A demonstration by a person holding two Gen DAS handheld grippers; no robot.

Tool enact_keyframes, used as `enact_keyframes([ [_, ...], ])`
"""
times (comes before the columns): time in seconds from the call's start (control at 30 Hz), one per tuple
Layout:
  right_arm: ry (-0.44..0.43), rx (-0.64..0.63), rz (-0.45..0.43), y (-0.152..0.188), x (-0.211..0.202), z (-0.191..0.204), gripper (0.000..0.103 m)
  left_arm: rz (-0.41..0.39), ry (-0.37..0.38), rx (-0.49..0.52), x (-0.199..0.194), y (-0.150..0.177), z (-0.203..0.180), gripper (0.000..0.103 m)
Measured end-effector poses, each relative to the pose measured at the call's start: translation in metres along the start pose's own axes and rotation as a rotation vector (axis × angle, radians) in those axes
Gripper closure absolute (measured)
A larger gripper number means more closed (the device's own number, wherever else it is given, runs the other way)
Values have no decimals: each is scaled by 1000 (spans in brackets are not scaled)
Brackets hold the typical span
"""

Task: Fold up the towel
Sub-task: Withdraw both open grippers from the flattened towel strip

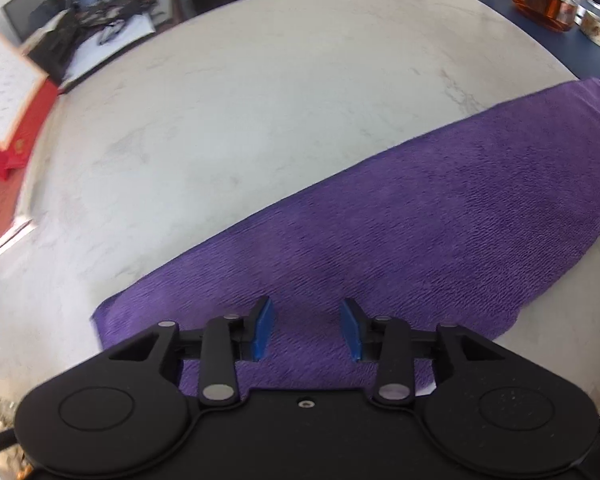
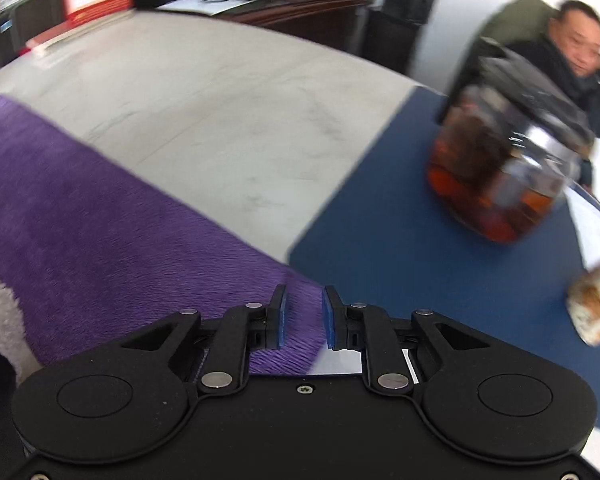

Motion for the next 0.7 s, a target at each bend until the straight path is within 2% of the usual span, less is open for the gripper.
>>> enact_keyframes([
  [0.1, -41, 12, -32, -1, -17, 19, 85, -51, 31, -32, -22, 5, -12, 68],
  [0.17, -124, 10, -51, -6, -20, 50, 85, -70, 74, -19, -26, 6, -30, 68],
  [0.27, -248, -45, -40, -8, -13, 105, 82, -42, 103, 60, -12, 11, -55, 68],
  [0.33, -296, -100, -20, -6, -7, 139, 82, -33, 109, 55, -3, 21, -57, 67],
  [0.43, -282, -103, 20, 1, -3, 155, 82, -48, 143, -2, -3, 39, -44, 67],
  [0.57, -201, -100, 74, 22, -6, 147, 81, -54, 150, 2, -9, 61, -23, 68],
  [0.7, -175, -46, 79, 32, -12, 132, 81, -62, 170, -38, -13, 76, 0, 69],
])
Point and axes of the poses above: each gripper's, at about its wrist camera, not at the fingertips, and x roughly the way its jaws point, z to its left, y to its underside, the point moved 7 cm from there along x, roughly the way its jaws point, and after that the axes turned 5 degrees about x, right-handed, at the moved point
